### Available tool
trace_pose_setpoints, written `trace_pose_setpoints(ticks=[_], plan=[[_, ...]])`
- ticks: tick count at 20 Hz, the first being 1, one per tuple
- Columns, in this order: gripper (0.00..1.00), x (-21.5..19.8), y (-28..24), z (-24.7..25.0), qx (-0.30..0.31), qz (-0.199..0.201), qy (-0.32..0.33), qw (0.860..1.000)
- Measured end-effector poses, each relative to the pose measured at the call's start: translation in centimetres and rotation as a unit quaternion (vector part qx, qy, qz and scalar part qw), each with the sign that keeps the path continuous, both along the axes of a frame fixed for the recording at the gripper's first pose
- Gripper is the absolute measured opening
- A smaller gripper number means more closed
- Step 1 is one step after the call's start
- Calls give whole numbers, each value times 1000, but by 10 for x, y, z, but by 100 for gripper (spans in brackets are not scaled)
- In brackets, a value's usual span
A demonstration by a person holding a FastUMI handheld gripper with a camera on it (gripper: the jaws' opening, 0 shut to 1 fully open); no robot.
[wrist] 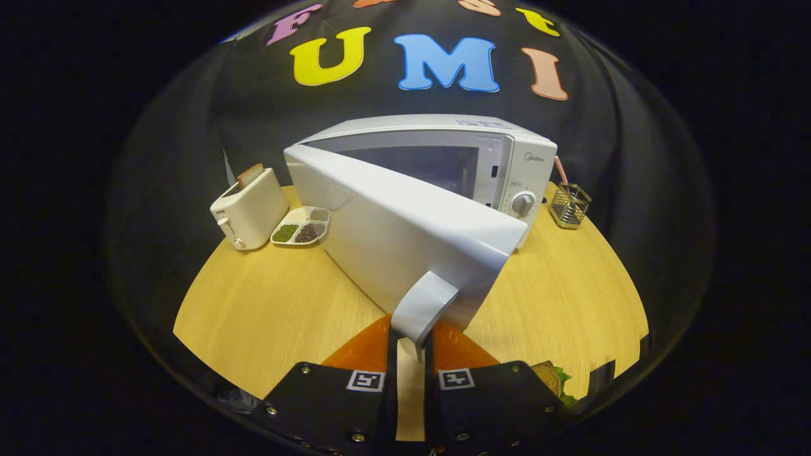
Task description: Open the microwave, put the food inside, and close the microwave door.
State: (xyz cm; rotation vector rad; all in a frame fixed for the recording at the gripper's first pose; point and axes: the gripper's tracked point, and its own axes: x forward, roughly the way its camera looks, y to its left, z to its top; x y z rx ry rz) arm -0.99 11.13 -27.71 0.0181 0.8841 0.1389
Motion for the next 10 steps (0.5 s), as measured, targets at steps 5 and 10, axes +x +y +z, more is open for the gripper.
trace_pose_setpoints(ticks=[5, 10], plan=[[17, -23, 30, 2, -3, 27, 13, 1000], [18, -50, 55, -2, -7, 45, 35, 998]])
